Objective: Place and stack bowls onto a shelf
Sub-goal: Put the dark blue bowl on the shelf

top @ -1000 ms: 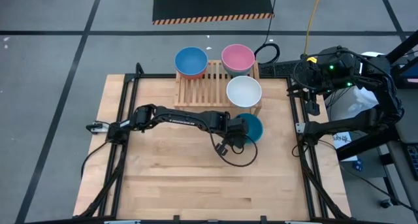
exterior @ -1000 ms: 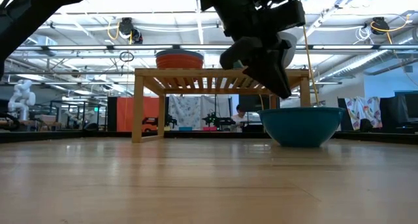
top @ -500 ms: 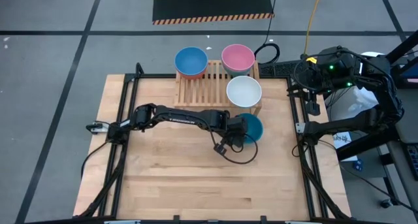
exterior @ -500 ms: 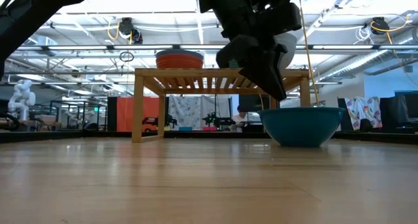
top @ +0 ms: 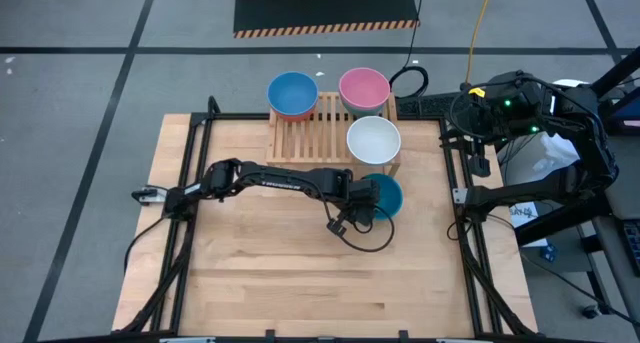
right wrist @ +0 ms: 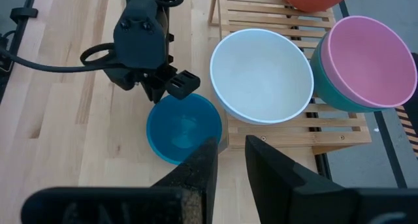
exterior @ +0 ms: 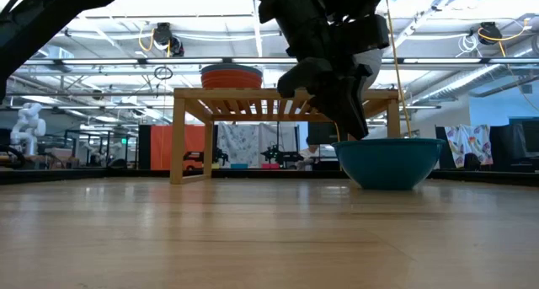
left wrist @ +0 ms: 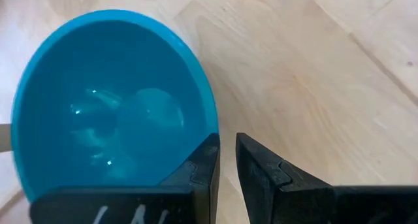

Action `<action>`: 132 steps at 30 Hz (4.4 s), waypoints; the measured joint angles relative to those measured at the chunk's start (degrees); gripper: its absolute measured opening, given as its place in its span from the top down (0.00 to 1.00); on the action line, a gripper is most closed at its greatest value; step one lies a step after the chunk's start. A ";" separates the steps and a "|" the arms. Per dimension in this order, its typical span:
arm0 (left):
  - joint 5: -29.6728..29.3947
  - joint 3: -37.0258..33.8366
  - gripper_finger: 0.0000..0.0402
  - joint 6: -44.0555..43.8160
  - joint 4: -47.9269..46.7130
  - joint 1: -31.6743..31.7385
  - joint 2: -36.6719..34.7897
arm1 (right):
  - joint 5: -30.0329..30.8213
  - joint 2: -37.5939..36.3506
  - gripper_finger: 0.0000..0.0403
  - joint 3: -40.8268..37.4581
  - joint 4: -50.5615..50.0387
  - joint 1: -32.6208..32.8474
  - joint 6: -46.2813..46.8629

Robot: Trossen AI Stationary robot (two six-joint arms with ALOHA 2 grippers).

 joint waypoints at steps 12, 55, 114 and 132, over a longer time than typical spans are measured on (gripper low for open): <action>-0.36 0.02 0.86 0.54 1.06 0.17 -0.04 | 0.00 -0.04 0.81 0.00 0.00 -0.01 -0.02; 0.18 0.07 0.86 1.95 2.35 0.87 0.66 | 0.00 -0.07 0.81 0.00 0.00 -0.03 -0.28; -4.85 0.04 0.97 -10.62 -18.64 -6.29 -9.26 | -0.02 -0.04 0.81 0.00 2.08 -0.06 -1.05; -11.79 0.04 0.97 -24.33 -33.03 -12.54 -21.01 | 0.00 -0.07 0.81 0.00 3.48 -0.04 -1.05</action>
